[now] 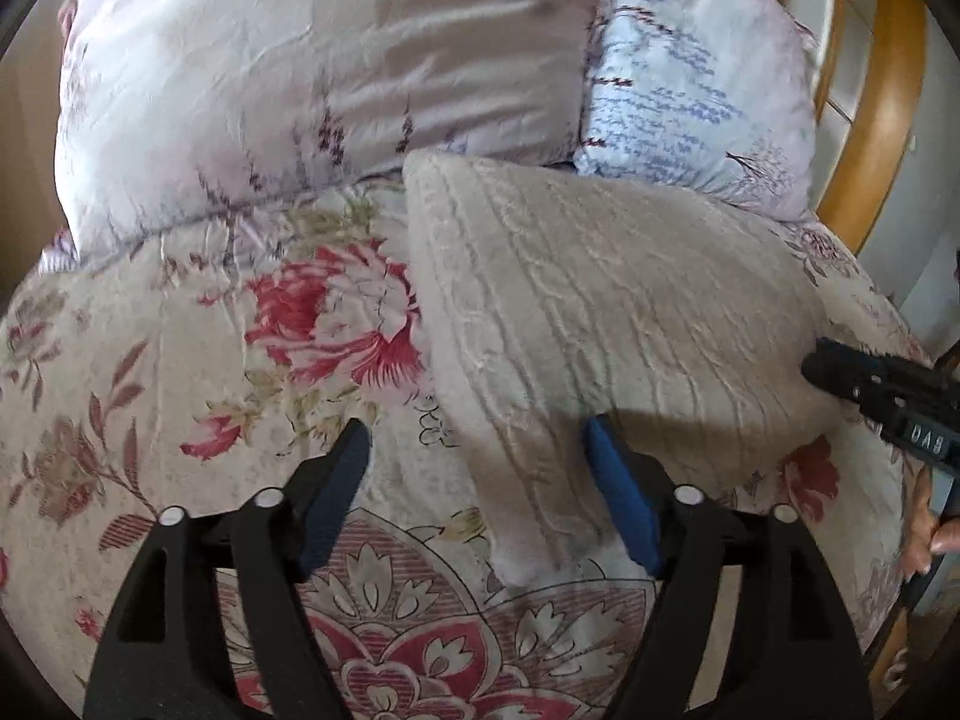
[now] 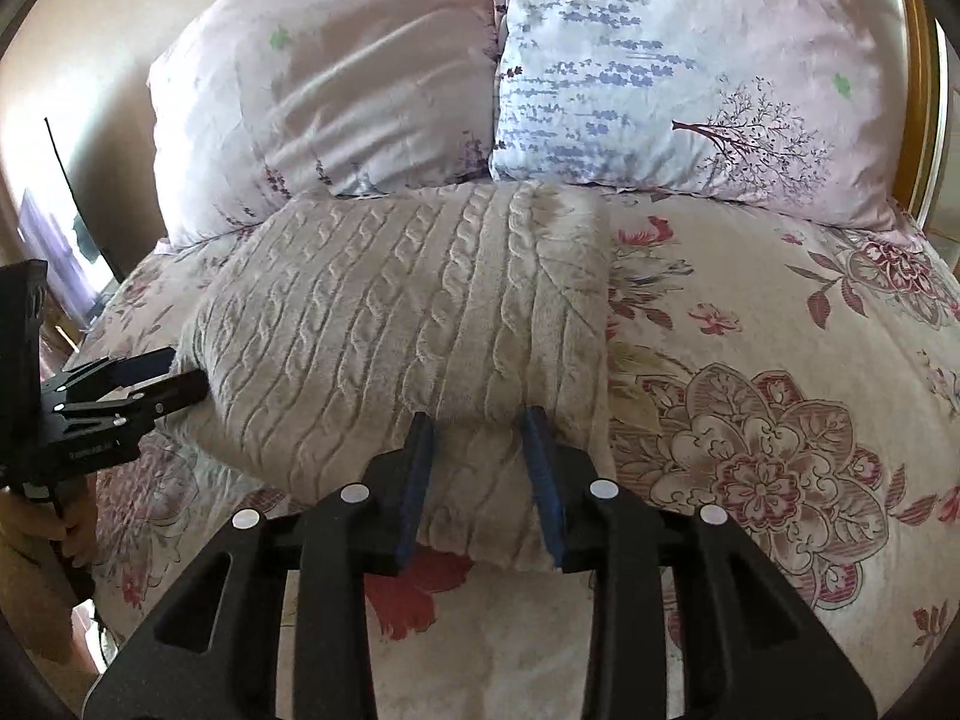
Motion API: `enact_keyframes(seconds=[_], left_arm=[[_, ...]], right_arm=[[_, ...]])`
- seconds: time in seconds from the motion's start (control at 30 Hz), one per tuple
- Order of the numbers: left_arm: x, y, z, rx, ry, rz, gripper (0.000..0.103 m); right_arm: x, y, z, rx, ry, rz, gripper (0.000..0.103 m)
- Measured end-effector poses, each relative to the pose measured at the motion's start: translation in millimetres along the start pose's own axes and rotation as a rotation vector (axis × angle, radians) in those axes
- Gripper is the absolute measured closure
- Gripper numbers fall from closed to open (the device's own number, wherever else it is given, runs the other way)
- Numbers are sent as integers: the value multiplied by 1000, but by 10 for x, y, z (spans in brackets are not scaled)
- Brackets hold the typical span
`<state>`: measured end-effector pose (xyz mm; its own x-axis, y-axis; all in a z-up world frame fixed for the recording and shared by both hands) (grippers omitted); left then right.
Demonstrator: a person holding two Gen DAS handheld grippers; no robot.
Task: Fold small clothes
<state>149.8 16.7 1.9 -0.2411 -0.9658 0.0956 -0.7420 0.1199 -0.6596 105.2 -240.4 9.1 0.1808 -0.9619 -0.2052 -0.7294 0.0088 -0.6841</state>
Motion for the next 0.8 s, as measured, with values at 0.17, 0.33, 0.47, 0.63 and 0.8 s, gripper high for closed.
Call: enact_keyframes(seconds=[0.17,0.33,0.47,0.63,0.8], left_arm=[[-74,98,-130,11,63,-61,22],[-37,231,-298,33,63,-68,11],[70,319,-353,33,25,-60,2],[168,392,-252,-30,5,-57,2],[221,430,-130,-78,-40,-55,2]], right_arm=[[34,-6,-260,66,-23,50,27],[130,33,-454,97,32,67,16],[167,135,-449,75,89,98,5],[75,303,-323,5,108,97,1],[-4,391,-168,-50,92,110,1]])
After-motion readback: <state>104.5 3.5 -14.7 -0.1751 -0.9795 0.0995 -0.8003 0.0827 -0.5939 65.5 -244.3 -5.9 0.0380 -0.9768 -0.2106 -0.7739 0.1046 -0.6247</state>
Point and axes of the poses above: each gripper's, at about its wrist camera, not at the fingertips, and z roughly the way its jaws point, x to its right, y to its underside, the point moved 2 cm from there along z, roughly the way its jaws point, and after that the axes turned 1 degree about z, right-handed, at the moved point
